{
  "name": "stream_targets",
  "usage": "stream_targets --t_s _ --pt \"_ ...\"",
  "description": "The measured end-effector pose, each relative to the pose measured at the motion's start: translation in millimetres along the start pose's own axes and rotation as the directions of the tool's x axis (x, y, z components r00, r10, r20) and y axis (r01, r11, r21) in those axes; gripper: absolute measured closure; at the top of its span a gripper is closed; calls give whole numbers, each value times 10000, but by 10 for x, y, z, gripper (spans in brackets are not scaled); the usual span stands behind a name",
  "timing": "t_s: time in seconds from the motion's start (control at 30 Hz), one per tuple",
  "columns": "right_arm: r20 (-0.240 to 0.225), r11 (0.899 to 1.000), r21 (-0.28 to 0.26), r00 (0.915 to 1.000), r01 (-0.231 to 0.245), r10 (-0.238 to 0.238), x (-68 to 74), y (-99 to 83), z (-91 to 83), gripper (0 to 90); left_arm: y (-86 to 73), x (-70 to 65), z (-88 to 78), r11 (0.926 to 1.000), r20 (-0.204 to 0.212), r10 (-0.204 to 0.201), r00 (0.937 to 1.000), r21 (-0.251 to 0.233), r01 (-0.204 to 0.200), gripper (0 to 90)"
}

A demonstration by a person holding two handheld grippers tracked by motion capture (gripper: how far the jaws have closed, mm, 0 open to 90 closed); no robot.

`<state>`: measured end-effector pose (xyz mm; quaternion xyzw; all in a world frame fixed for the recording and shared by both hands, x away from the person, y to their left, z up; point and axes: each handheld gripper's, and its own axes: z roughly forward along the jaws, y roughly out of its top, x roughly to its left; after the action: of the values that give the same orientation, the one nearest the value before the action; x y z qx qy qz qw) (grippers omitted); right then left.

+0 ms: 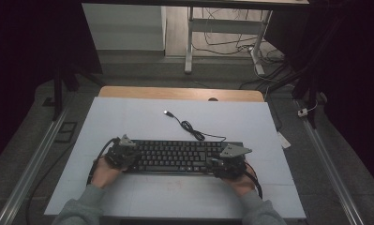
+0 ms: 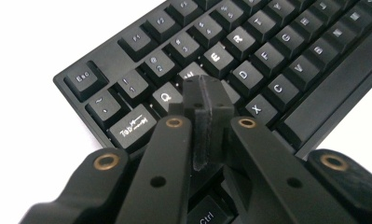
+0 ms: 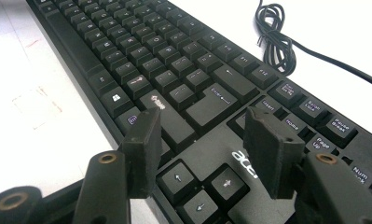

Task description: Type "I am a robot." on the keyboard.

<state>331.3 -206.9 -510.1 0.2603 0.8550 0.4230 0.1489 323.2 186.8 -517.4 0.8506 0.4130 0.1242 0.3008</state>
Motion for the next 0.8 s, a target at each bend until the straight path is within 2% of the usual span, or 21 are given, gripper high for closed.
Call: stream_targets --t_s 0.27,0.43,0.6,0.67,0.8 --pt "-16 10000 -19 10000 5 -5 2 0 1 469 3 -9 -25 9997 -33 1 10000 -243 -2 889" --pt "7 10000 -47 10000 -10 10 -5 -1 -1 469 21 -1 -139 9960 128 -183 9998 -868 194 889" --pt "11 10000 -50 10000 4 -4 -4 0 -4 469 29 10 -246 9861 419 -395 9983 -1597 457 874" --pt "21 10000 -62 10000 6 -6 -3 2 -9 469 29 14 -277 9796 438 -547 9975 -1912 621 801" --pt "2 9999 -127 10000 -5 5 0 3 -13 469 20 36 -314 9695 365 -892 9953 -2257 952 582"
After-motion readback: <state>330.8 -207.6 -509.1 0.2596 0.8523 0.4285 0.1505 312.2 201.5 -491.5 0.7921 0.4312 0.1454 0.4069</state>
